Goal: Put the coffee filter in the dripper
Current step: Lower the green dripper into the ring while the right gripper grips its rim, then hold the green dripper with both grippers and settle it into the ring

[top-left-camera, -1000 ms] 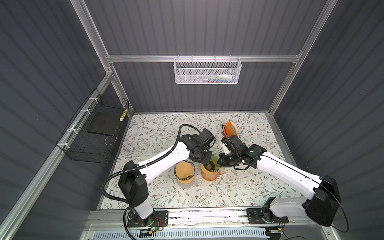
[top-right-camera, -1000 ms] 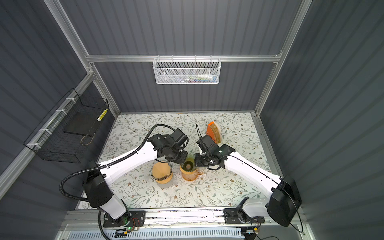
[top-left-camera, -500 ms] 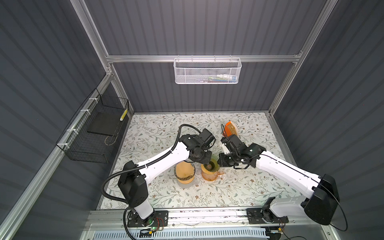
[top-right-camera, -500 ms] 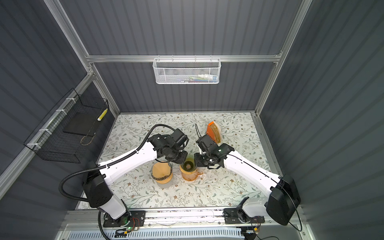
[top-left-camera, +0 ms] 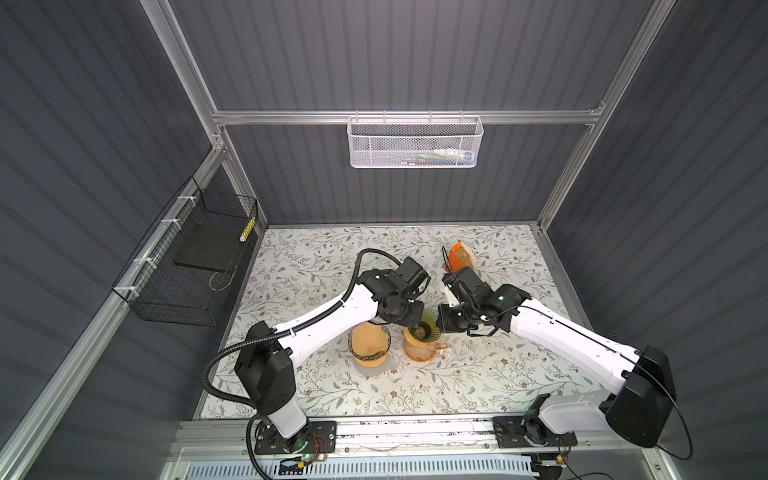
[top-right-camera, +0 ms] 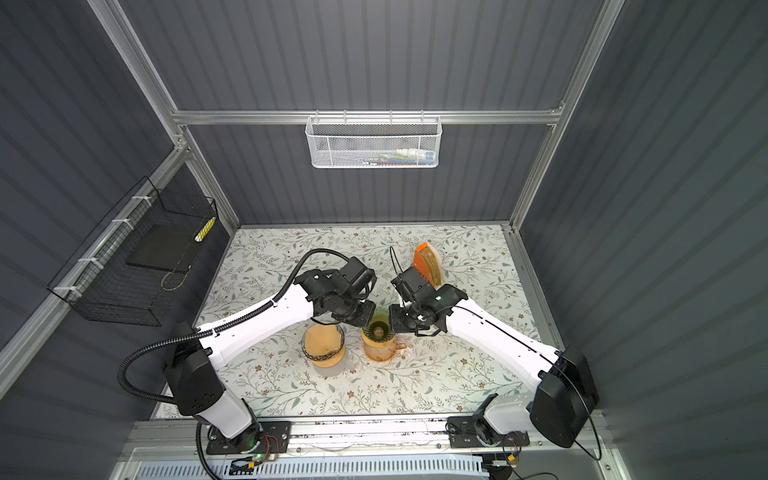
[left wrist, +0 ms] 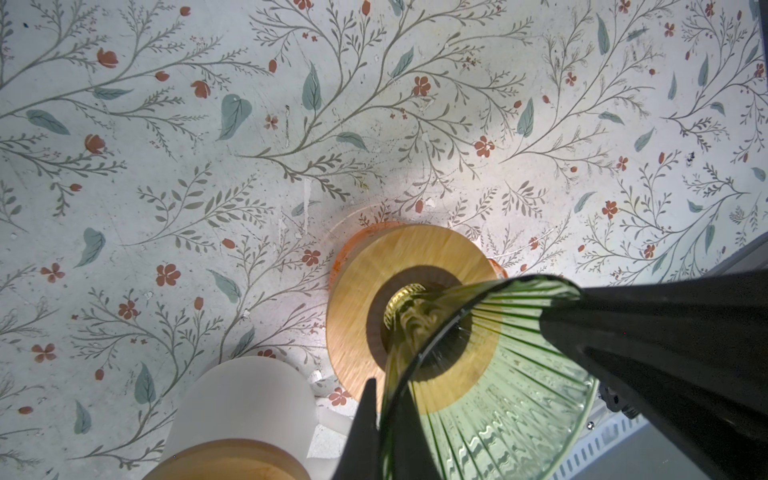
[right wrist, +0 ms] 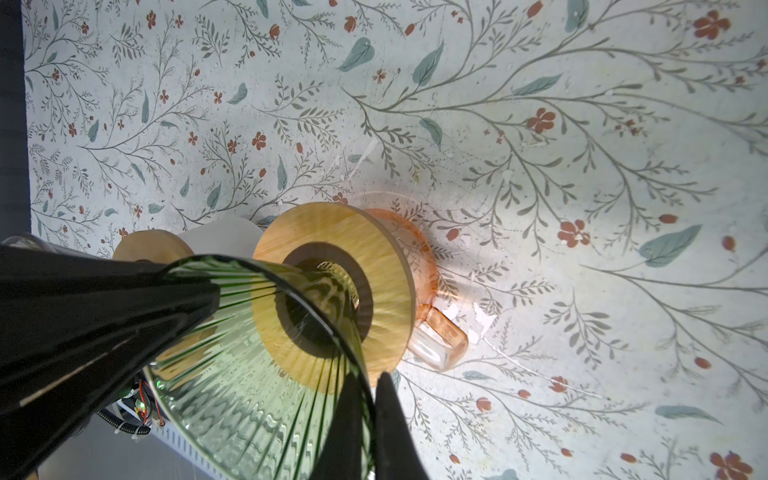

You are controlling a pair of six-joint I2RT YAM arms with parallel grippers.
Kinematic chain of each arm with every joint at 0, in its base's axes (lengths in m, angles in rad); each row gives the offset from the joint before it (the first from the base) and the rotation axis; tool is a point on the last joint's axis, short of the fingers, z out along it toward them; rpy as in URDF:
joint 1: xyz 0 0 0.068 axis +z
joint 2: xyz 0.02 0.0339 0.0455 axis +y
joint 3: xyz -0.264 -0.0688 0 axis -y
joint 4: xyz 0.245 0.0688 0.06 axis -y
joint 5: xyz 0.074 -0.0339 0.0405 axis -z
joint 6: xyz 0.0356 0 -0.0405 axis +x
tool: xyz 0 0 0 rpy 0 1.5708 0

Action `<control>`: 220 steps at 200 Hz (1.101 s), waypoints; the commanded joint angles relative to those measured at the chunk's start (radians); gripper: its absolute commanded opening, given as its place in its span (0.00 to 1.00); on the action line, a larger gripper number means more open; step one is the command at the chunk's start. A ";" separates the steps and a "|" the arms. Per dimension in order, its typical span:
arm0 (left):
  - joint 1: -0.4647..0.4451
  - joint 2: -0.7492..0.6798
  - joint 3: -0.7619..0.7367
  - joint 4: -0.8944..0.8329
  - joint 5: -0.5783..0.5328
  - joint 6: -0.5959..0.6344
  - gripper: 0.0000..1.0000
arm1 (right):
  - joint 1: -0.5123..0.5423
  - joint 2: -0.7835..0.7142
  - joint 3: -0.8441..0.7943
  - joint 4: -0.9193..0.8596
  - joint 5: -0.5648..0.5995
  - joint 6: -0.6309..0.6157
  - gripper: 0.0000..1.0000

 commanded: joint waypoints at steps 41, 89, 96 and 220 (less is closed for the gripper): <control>0.000 0.033 -0.091 -0.029 -0.017 -0.004 0.00 | 0.000 0.038 -0.025 -0.086 0.054 0.001 0.00; 0.001 0.039 -0.114 -0.012 -0.003 -0.014 0.00 | 0.000 0.047 -0.031 -0.079 0.063 0.000 0.00; 0.001 0.039 -0.118 -0.009 0.001 -0.014 0.00 | 0.000 0.047 -0.032 -0.078 0.065 0.000 0.00; 0.000 0.060 -0.160 0.024 0.022 -0.024 0.00 | 0.007 0.053 -0.027 -0.071 0.099 -0.004 0.00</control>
